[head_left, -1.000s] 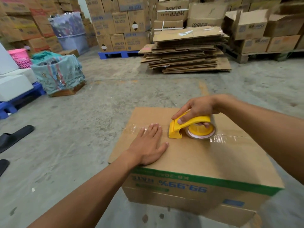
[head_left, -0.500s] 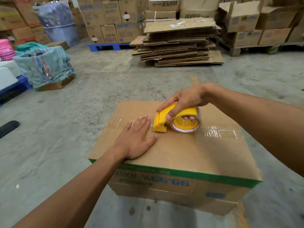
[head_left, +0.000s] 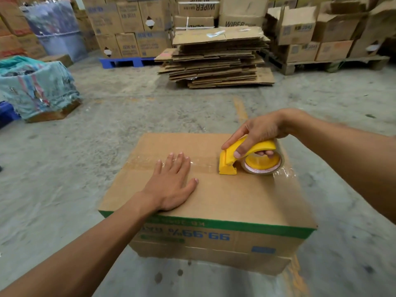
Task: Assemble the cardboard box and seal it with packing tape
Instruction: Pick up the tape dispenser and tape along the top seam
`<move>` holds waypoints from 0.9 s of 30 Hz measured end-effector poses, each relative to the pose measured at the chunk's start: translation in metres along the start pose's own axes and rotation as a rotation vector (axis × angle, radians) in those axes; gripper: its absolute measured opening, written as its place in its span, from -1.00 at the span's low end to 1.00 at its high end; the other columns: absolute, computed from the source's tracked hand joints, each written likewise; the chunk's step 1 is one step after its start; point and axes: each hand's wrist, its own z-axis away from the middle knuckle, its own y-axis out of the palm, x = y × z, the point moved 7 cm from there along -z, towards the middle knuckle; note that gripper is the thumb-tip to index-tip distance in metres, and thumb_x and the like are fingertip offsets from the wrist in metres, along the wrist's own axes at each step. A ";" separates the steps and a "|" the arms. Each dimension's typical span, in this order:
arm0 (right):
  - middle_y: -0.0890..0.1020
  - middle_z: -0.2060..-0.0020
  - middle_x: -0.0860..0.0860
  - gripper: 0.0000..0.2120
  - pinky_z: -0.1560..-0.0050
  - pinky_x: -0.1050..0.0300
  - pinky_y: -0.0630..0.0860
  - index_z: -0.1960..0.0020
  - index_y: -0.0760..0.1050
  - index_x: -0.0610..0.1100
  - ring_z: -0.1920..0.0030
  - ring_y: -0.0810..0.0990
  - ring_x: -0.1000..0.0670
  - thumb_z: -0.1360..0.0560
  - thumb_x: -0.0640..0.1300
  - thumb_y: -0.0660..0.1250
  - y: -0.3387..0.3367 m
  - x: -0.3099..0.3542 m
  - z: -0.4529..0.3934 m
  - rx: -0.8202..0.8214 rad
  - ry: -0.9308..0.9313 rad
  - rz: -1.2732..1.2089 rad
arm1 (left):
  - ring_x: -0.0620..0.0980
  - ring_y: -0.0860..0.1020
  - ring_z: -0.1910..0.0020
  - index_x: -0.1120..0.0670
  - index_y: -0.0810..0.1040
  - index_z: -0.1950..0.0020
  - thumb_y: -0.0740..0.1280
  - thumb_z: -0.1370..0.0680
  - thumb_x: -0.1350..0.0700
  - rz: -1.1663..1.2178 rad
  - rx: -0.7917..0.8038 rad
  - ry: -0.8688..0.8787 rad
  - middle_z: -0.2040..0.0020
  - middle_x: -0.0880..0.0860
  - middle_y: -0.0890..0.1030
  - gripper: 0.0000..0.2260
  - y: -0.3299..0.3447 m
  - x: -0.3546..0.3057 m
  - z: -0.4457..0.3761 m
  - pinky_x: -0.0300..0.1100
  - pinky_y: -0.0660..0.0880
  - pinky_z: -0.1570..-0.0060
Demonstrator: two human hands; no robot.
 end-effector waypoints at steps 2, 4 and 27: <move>0.52 0.40 -0.20 -0.51 0.47 0.12 0.54 -0.28 0.56 0.12 0.56 0.46 -0.05 -0.38 -0.08 0.54 -0.003 0.002 -0.002 -0.010 0.005 0.009 | -0.01 -0.24 -0.56 0.05 -0.16 -0.60 -0.10 -0.63 -0.20 -0.005 -0.006 0.105 -0.60 0.02 -0.19 -0.38 0.000 -0.030 -0.005 0.08 -0.25 -0.51; 0.52 0.41 -0.19 -0.52 0.46 0.11 0.55 -0.29 0.56 0.11 0.56 0.47 -0.04 -0.39 -0.08 0.53 -0.005 0.003 -0.002 -0.016 0.014 0.011 | -0.03 -0.23 -0.57 0.07 -0.15 -0.60 -0.09 -0.63 -0.17 0.014 -0.012 0.171 -0.61 0.02 -0.16 -0.40 0.001 -0.057 -0.014 0.05 -0.26 -0.51; 0.51 0.27 -0.23 -0.46 0.45 0.12 0.53 -0.25 0.57 0.21 0.43 0.45 -0.10 -0.29 -0.01 0.56 -0.031 -0.084 0.064 0.004 0.156 -0.093 | -0.08 -0.19 -0.57 0.05 -0.15 -0.60 -0.21 -0.47 -0.40 0.016 -0.047 0.136 -0.61 -0.01 -0.16 -0.19 0.008 -0.074 -0.032 -0.07 -0.21 -0.52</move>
